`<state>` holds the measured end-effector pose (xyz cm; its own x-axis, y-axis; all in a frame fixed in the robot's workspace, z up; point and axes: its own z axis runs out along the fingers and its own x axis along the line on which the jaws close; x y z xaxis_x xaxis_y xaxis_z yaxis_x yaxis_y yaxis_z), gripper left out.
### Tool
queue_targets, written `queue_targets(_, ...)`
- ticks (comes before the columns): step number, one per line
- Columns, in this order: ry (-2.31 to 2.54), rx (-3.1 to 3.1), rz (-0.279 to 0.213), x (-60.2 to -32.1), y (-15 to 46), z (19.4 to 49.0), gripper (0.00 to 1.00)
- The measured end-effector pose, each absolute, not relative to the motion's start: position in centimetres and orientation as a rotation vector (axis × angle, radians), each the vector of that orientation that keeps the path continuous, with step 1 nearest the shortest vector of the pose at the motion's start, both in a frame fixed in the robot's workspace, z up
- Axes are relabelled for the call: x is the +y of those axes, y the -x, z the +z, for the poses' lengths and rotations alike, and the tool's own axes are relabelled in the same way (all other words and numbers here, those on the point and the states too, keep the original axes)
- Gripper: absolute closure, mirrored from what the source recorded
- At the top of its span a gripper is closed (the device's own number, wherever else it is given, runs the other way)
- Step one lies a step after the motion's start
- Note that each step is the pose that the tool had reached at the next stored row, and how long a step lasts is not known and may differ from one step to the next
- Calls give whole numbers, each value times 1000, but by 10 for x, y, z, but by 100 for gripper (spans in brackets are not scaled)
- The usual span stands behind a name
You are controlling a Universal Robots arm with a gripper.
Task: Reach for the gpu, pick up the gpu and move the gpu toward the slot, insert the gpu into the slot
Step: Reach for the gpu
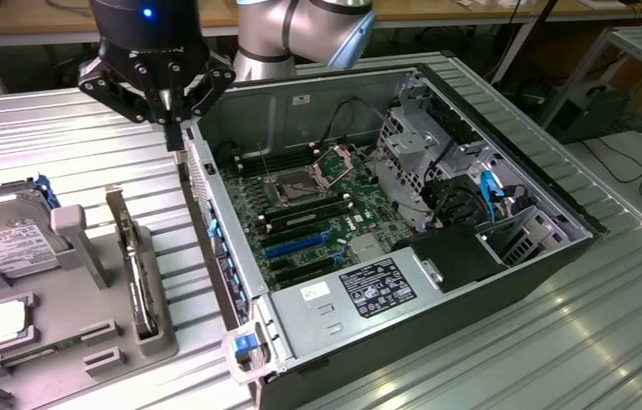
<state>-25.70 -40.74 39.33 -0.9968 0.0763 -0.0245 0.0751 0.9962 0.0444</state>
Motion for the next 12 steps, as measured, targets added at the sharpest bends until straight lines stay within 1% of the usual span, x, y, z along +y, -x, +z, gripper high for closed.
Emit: queue_targets(12,-118,3113,68,-411,299,393,89)
